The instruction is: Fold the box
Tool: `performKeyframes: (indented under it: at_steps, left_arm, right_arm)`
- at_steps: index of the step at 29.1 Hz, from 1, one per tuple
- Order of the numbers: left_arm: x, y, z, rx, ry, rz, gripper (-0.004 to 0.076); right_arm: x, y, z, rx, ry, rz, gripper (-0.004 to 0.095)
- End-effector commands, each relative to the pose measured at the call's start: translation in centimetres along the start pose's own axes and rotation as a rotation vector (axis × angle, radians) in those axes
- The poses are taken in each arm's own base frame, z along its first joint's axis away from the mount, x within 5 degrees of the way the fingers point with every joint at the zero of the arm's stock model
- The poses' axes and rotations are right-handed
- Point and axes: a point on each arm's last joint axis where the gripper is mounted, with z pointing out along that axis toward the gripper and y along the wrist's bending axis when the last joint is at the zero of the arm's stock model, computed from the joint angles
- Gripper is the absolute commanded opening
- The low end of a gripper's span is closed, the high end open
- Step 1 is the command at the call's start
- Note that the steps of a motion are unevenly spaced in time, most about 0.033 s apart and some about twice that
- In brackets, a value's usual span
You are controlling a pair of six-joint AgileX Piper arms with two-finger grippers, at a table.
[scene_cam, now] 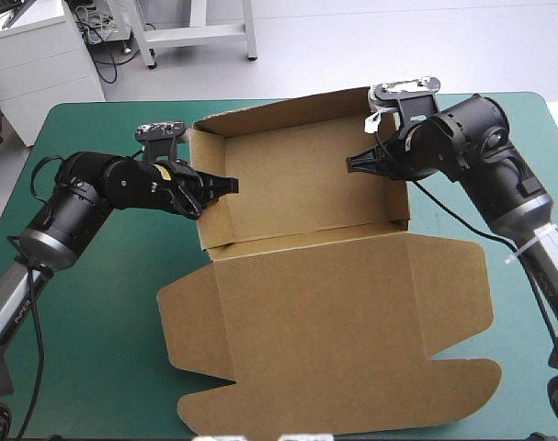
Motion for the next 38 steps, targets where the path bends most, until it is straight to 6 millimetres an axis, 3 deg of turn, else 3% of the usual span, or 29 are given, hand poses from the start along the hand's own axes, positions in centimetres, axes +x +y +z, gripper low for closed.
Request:
performKeyframes:
  at_steps: [1, 5, 11, 20, 25, 31, 35, 37, 38]
  left_arm:
    - [-0.9, -1.2, -2.0, 0.010, -0.084, 0.013, -0.0033]
    - [-1.0, -0.7, 0.4, -0.086, 0.083, 0.001, -0.0033]
    - [-2.2, -0.3, 4.0, -0.151, 0.173, 0.009, -0.0033]
    - [-2.6, 0.6, 8.9, -0.222, 0.280, 0.012, -0.0032]
    - [-2.6, 1.0, 10.5, -0.248, 0.306, 0.017, -0.0032]
    - [-2.7, 1.1, 10.9, -0.249, 0.302, 0.046, -0.0032]
    - [-2.7, 1.3, 11.3, -0.249, 0.315, 0.055, -0.0031]
    - [-2.6, 1.3, 11.6, -0.246, 0.319, 0.052, -0.0031]
    - [-2.6, 1.3, 11.7, -0.247, 0.321, 0.051, -0.0031]
  right_arm:
    - [-0.4, -0.3, -1.8, -0.007, -0.059, 0.012, -0.0017]
    - [0.2, -0.7, 1.1, 0.025, 0.042, 0.029, -0.0018]
    - [1.0, -1.5, 6.6, -0.063, 0.229, 0.050, -0.0018]
    - [1.4, -2.3, 11.3, -0.071, 0.339, 0.052, -0.0018]
    - [1.9, -2.2, 13.7, -0.063, 0.394, 0.049, -0.0018]
    - [2.4, -1.9, 15.6, -0.078, 0.444, 0.061, -0.0015]
    - [2.4, -1.9, 15.6, -0.087, 0.440, 0.020, 0.0079]
    - [2.4, -1.9, 15.6, -0.088, 0.440, 0.017, 0.0181]
    - [2.4, -1.9, 15.6, -0.088, 0.440, 0.017, 0.0303]
